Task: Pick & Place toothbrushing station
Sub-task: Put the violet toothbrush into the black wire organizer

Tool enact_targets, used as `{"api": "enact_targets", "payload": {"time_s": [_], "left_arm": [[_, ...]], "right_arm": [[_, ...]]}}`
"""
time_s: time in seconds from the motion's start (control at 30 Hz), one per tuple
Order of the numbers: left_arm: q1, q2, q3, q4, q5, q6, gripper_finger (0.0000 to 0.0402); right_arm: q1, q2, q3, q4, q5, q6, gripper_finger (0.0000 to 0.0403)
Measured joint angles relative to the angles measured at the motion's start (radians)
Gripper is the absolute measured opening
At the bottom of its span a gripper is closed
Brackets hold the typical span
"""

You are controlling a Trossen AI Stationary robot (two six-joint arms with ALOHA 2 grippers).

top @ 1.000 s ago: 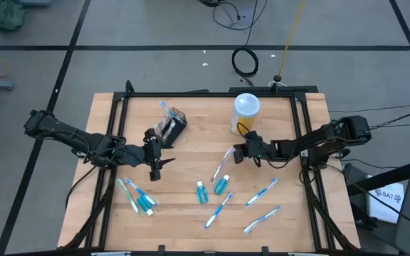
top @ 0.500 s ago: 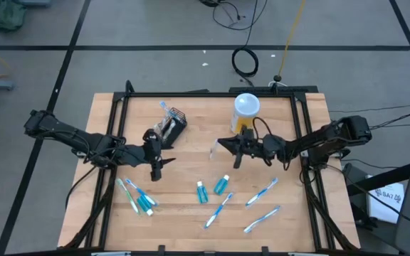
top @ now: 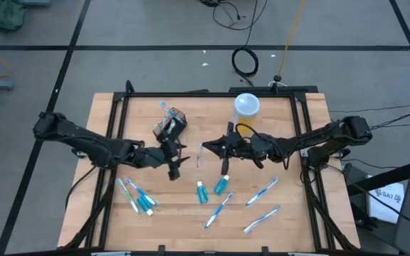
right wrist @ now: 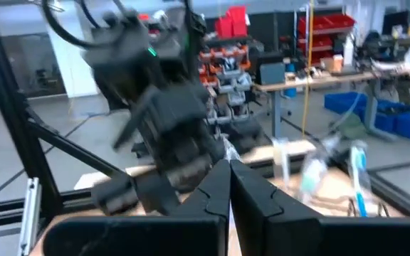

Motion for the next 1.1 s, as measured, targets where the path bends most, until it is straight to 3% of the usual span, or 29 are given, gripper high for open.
{"api": "enact_targets", "payload": {"time_s": [0.13, 0.33, 0.5, 1.1], "left_arm": [[0.014, 0.074, 0.000, 0.142, 0.071, 0.032, 0.0209], [0.038, 0.136, 0.000, 0.271, 0.088, 0.068, 0.0209], [0.051, 0.138, 0.000, 0.273, 0.181, 0.073, 0.0209], [0.085, 0.131, 0.000, 0.277, 0.194, 0.074, 0.0209]], "right_arm": [[0.009, 0.000, 0.015, -0.002, 0.000, -0.021, 0.0000], [0.006, 0.000, 0.016, -0.001, 0.002, -0.022, 0.0000], [0.005, 0.000, 0.016, -0.012, 0.002, -0.064, 0.0000], [-0.029, 0.000, 0.017, 0.013, 0.003, -0.086, 0.0000]]}}
